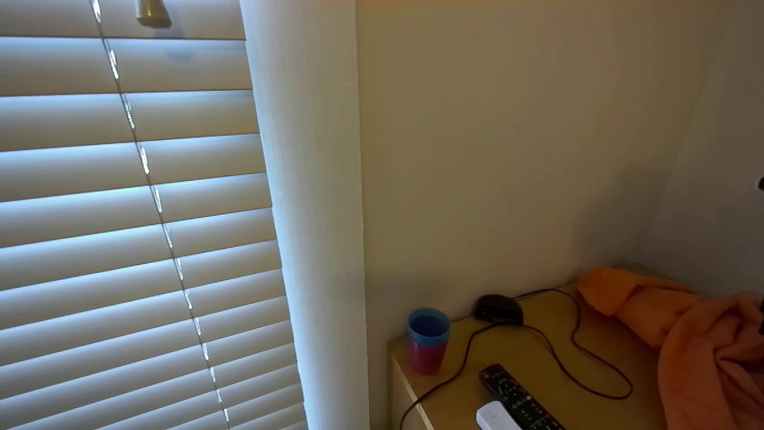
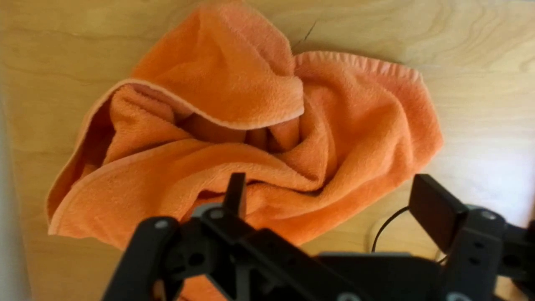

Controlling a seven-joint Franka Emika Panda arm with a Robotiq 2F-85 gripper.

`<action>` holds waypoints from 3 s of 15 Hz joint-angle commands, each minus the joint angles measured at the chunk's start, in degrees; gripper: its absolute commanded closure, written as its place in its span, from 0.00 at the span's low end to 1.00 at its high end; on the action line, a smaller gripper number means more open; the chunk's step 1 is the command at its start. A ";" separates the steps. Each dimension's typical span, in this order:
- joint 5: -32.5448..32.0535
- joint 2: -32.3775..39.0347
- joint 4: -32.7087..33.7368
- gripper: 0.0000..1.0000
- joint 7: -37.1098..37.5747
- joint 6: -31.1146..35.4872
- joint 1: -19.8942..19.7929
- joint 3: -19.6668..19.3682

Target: Fold the orange towel from left to right three times, slide the orange towel a little to the right

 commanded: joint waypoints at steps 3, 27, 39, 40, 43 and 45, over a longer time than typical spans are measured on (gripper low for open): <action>-0.15 -9.75 -15.13 0.00 -7.82 4.69 1.28 -1.64; -18.86 9.21 -18.16 0.00 -3.97 33.42 3.34 2.00; -49.99 18.01 -13.88 0.82 26.36 34.94 5.35 -4.05; -49.76 18.14 -14.09 0.89 26.24 35.01 5.29 -3.76; -45.04 17.52 -15.93 1.00 21.62 35.61 4.24 -2.00; -35.29 14.07 -20.52 0.98 10.48 37.42 1.57 1.91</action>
